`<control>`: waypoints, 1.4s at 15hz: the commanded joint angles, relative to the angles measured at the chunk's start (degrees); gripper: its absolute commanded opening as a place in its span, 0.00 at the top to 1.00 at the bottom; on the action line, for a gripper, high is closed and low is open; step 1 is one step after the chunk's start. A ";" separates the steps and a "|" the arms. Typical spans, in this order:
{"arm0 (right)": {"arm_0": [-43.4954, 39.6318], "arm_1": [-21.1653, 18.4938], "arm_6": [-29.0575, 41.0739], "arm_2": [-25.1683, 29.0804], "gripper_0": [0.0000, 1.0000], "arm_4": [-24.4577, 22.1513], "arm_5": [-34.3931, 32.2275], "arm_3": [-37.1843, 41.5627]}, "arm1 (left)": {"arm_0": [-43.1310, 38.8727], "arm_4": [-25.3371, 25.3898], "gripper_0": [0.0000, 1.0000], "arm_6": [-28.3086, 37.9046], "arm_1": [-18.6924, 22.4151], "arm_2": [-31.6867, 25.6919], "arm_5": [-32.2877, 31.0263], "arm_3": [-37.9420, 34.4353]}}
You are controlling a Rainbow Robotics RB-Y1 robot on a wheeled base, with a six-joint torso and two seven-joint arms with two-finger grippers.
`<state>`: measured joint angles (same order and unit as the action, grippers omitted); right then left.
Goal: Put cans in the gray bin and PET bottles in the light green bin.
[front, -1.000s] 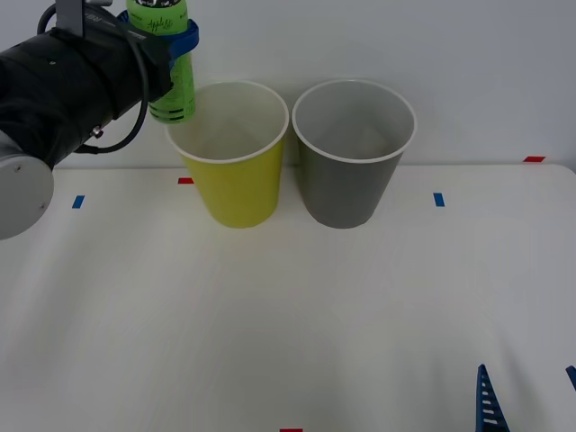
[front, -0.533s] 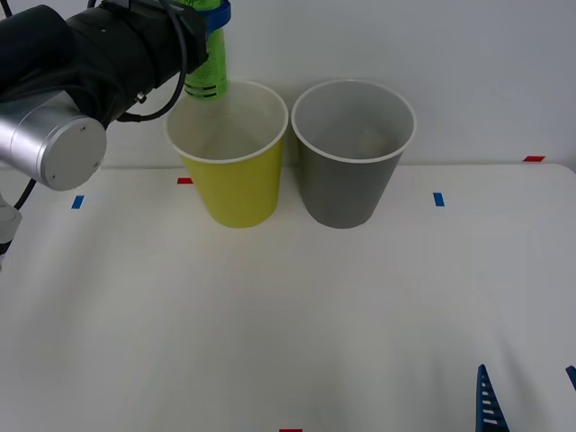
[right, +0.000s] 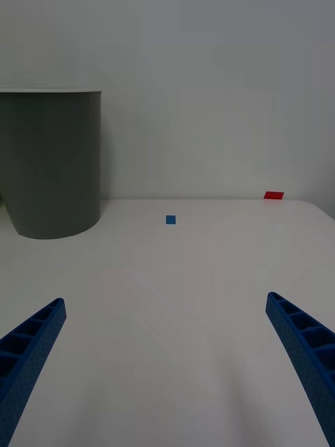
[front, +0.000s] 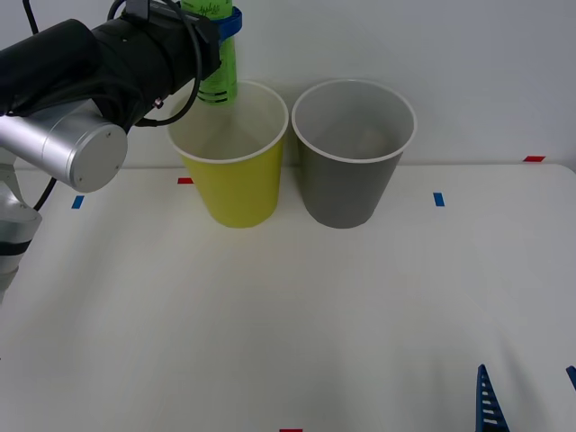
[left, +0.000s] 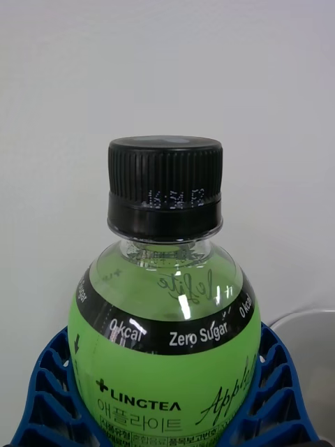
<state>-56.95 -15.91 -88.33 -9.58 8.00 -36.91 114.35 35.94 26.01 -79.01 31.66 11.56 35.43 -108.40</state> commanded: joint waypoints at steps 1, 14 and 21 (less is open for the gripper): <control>0.00 0.00 0.00 0.00 0.00 0.00 0.00 0.00 | 0.00 -0.79 1.00 0.87 -0.02 0.31 -0.45 0.03; 0.00 0.00 0.00 0.00 0.00 0.00 0.00 0.00 | -21.79 -4.66 0.00 4.47 6.57 -4.44 -1.16 -21.15; 0.00 0.00 0.00 0.00 0.00 0.00 0.00 0.00 | -45.88 -10.46 0.00 5.88 7.36 -9.80 -6.34 -33.72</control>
<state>-56.95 -15.91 -88.33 -9.58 8.00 -36.91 114.35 -7.34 15.81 -73.13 39.02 2.55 30.71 -141.24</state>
